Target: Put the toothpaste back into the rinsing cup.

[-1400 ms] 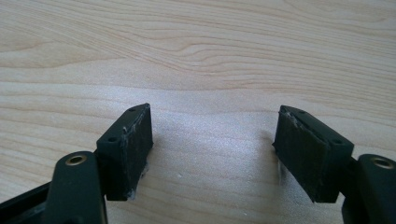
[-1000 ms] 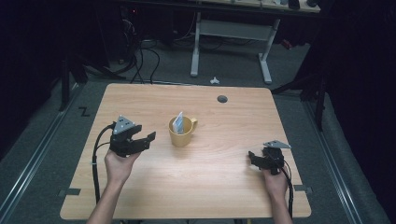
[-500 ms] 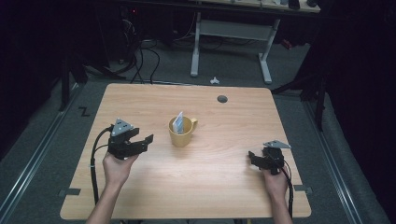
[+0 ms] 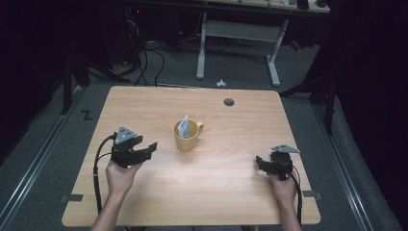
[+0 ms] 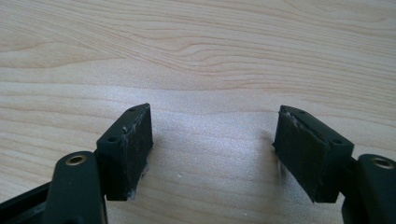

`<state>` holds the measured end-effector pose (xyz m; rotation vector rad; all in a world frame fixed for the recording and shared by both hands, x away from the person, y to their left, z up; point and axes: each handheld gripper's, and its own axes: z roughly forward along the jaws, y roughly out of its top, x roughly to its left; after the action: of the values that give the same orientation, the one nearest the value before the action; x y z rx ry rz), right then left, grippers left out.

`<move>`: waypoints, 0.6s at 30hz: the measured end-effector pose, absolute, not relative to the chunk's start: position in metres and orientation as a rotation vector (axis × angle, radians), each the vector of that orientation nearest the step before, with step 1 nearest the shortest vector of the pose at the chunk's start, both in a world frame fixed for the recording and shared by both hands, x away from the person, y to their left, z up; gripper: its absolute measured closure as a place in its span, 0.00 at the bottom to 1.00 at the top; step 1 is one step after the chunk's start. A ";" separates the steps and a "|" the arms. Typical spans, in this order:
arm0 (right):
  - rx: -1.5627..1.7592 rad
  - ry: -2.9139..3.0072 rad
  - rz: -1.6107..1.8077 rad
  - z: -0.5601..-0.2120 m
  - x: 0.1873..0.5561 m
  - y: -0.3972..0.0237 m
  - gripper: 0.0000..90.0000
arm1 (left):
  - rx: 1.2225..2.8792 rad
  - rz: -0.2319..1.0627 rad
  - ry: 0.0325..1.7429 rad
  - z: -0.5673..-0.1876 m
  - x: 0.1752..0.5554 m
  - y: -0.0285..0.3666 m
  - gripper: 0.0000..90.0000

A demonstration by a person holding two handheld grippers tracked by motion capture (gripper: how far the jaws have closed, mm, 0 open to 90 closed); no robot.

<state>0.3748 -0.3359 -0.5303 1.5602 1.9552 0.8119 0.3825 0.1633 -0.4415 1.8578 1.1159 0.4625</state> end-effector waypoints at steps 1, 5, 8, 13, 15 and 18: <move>1.560 1.955 0.812 -0.530 0.375 -0.336 0.31 | 1.861 0.459 1.119 -0.442 0.383 0.163 0.41; 1.560 1.955 0.812 -0.530 0.375 -0.336 0.31 | 1.863 0.455 1.130 -0.447 0.382 0.164 0.41; 1.560 1.955 0.812 -0.530 0.375 -0.336 0.31 | 1.857 0.450 1.138 -0.450 0.380 0.165 0.41; 1.559 1.954 0.813 -0.530 0.375 -0.336 0.31 | 1.859 0.439 1.157 -0.456 0.379 0.168 0.41; 1.559 1.954 0.813 -0.530 0.375 -0.336 0.31 | 1.857 0.437 1.160 -0.457 0.378 0.168 0.41; 1.560 1.954 0.813 -0.530 0.375 -0.336 0.31 | 1.851 0.432 1.167 -0.460 0.377 0.169 0.41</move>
<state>0.3748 -0.3358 -0.5304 1.5596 1.9540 0.8134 0.3768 0.1690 -0.4603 1.8509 1.1665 0.4322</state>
